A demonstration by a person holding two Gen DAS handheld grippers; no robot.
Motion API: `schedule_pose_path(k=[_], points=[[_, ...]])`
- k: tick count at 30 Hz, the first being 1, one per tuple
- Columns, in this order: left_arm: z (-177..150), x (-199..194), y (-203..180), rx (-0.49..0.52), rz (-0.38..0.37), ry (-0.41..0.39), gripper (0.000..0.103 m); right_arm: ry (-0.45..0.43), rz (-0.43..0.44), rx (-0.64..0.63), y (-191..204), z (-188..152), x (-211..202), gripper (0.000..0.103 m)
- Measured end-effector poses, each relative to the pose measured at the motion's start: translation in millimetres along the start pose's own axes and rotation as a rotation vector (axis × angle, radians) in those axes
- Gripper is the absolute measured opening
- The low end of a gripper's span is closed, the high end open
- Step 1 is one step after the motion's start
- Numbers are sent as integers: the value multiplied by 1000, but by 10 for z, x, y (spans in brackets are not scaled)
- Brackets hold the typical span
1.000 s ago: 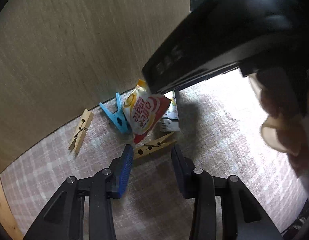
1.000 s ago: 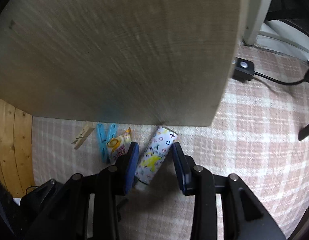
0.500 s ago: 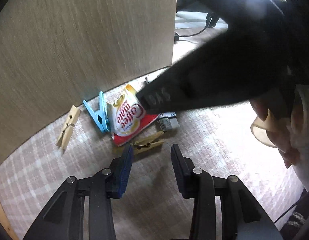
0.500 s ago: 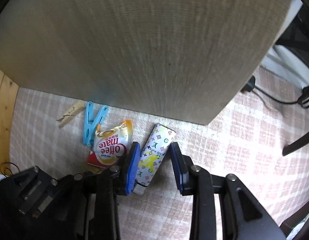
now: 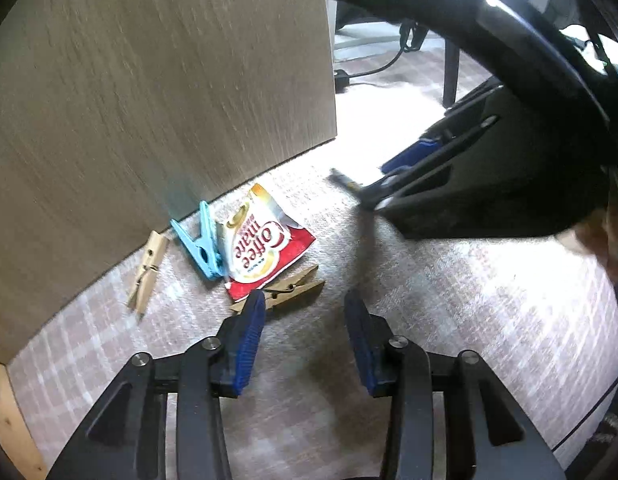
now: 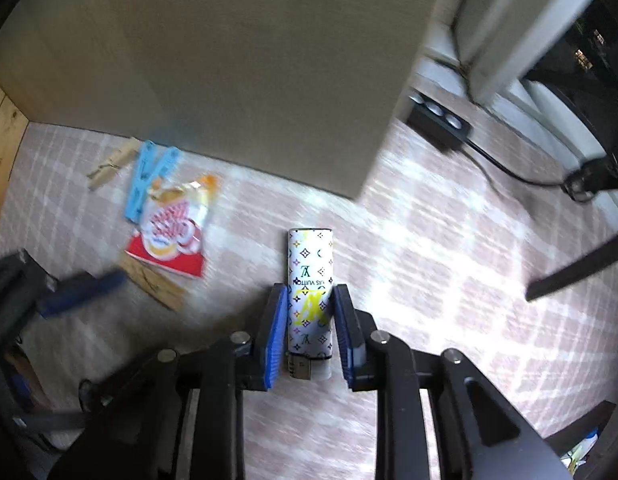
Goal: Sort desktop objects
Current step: 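Grasp the white patterned cylinder with the right tool while left tool grasps a wooden clothespin, then carry the cylinder and clothespin over the black bin and open both tools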
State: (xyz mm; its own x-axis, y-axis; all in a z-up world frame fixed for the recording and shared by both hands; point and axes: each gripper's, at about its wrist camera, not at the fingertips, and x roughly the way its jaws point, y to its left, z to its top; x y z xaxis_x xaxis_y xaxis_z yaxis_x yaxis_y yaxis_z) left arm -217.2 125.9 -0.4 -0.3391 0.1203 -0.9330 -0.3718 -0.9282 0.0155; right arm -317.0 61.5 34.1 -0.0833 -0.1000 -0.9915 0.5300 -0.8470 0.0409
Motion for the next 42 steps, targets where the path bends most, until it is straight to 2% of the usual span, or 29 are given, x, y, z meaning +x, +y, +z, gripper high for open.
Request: schedule_pose_path(k=[2,3,8,11,13,14,18,22,25,27,30,33,35,41,42], points=[[-85,-22,-72,-6,4,1,44,0,4,17,-67,-24,-13,23],[79,38,15,-10,2,1,46,0,16,27,-92,-34,-21,23],[202,177,188,-106,-24,12,58,4,30,35,-98,-60,-43,23],[248,232,83,-80,16,17,64,4,30,36,-66,-38,-50,23],[265,300,15,-65,55,30,64,2,28,30,-40,-27,-56,23],[269,348,-3,-62,72,41,62,0,24,21,-18,-23,-59,23],[275,406,-5,-95,85,39,34,3,15,-8,51,-15,-73,23],[293,420,-14,-105,94,38,20,6,28,-7,16,-50,-99,23],[277,405,-38,-114,83,37,12,5,54,7,-247,-93,-148,23],[248,398,-65,-119,51,40,12,3,78,19,-362,-162,-179,23],[200,394,-131,-112,42,39,12,0,99,38,-575,-425,-242,23],[179,387,-146,-133,32,39,12,0,105,50,-651,-487,-275,23],[173,354,-139,-158,15,31,12,-2,121,59,-971,-499,-311,23],[267,202,-266,-159,30,15,12,-20,144,67,-1165,-631,-501,23],[272,64,-156,-148,32,9,12,-24,145,68,-1212,-669,-548,23]])
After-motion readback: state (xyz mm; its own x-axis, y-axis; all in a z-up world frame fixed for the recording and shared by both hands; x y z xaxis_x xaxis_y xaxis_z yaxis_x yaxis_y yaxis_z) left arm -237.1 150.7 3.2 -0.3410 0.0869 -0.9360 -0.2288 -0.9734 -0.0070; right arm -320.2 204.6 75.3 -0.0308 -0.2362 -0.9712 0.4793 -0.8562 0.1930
